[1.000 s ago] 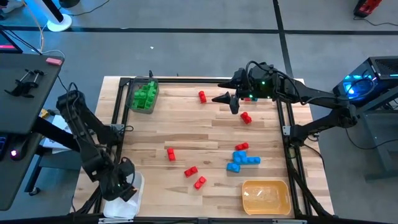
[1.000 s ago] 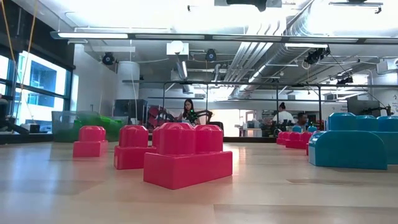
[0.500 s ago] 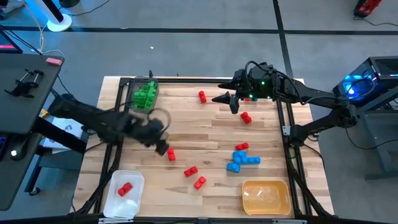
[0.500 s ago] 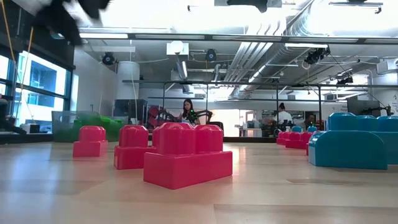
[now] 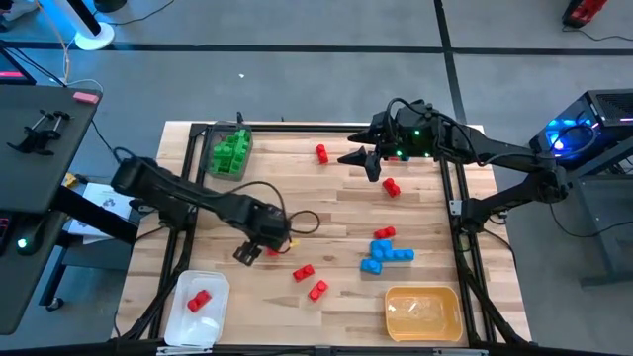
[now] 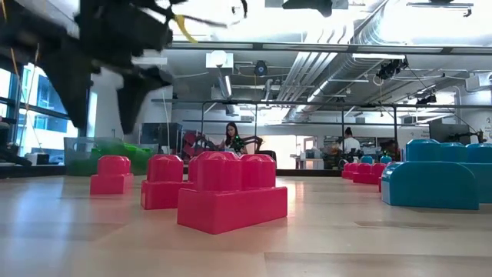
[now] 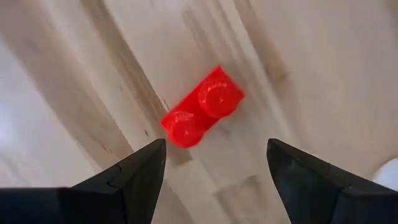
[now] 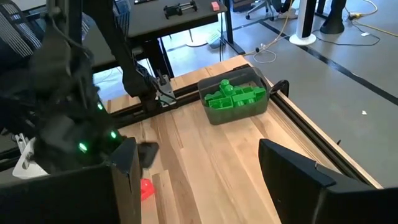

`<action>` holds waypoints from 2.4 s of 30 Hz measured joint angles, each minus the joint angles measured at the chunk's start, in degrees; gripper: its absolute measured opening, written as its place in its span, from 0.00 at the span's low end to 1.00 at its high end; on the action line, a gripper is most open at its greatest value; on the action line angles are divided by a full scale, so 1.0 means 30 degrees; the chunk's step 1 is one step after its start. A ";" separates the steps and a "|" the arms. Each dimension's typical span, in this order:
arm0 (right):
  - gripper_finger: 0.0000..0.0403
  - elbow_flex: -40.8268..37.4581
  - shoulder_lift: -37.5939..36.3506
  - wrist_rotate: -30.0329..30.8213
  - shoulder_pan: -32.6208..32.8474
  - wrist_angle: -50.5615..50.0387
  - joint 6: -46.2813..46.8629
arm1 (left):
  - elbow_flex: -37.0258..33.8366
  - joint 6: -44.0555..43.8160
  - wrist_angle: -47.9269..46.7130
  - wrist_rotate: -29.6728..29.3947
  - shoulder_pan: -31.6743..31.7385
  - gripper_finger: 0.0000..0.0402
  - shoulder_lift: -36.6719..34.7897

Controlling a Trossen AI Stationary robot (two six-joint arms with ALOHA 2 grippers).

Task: Sort blocks
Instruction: Put the red game piece into the white bin

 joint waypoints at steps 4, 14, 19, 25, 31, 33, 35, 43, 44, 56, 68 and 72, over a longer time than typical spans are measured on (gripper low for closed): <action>0.53 0.0000 0.0000 -0.0003 0.0000 0.0001 0.0051 | 0.0000 0.2737 0.0533 -0.0015 0.0860 0.66 0.1620; 0.53 0.0000 0.0000 0.0003 0.0000 -0.0087 0.0051 | 0.0023 0.4081 0.2204 0.0278 0.1316 0.66 0.3568; 0.53 0.0000 0.0000 0.0005 0.0000 -0.0088 0.0051 | 0.0036 0.3631 0.3070 0.1154 0.1368 0.66 0.3546; 0.53 0.0000 0.0000 0.0005 0.0000 -0.0227 0.0040 | 0.0000 0.2434 0.3738 0.1229 0.1372 0.59 0.3528; 0.53 0.0000 0.0000 0.0005 0.0000 -0.0296 0.0044 | 0.0000 0.1788 0.3196 -0.0818 0.1702 0.56 0.3491; 0.53 0.0000 0.0000 0.0005 0.0000 -0.0431 0.0051 | 0.0000 0.1048 0.2945 -0.1206 0.1973 0.56 0.3491; 0.53 0.0000 0.0000 0.0005 0.0000 -0.0437 0.0051 | 0.0052 -0.0021 0.2668 -0.1375 0.2239 0.56 0.3491; 0.53 0.0000 0.0000 0.0005 0.0000 -0.0446 0.0051 | 0.0736 -0.3185 0.0864 0.1379 0.2874 0.56 0.2604; 0.53 0.0000 0.0000 0.0005 0.0000 -0.0460 0.0051 | 0.0736 -0.3719 0.1020 0.1924 0.2875 0.56 0.2270; 0.53 0.0000 0.0051 0.0005 0.0000 -0.0831 0.0058 | 0.0036 -0.9098 0.5729 0.1158 0.2831 0.44 -0.1154; 0.53 0.0000 0.0058 0.0005 0.0000 -0.0820 0.0138 | 0.0035 -0.5207 0.7192 0.2246 0.1964 0.01 0.1686; 0.53 0.0000 0.0058 0.0005 0.0007 -0.0816 0.0138 | 0.0022 -0.4327 0.7589 0.2244 0.2080 0.00 0.2994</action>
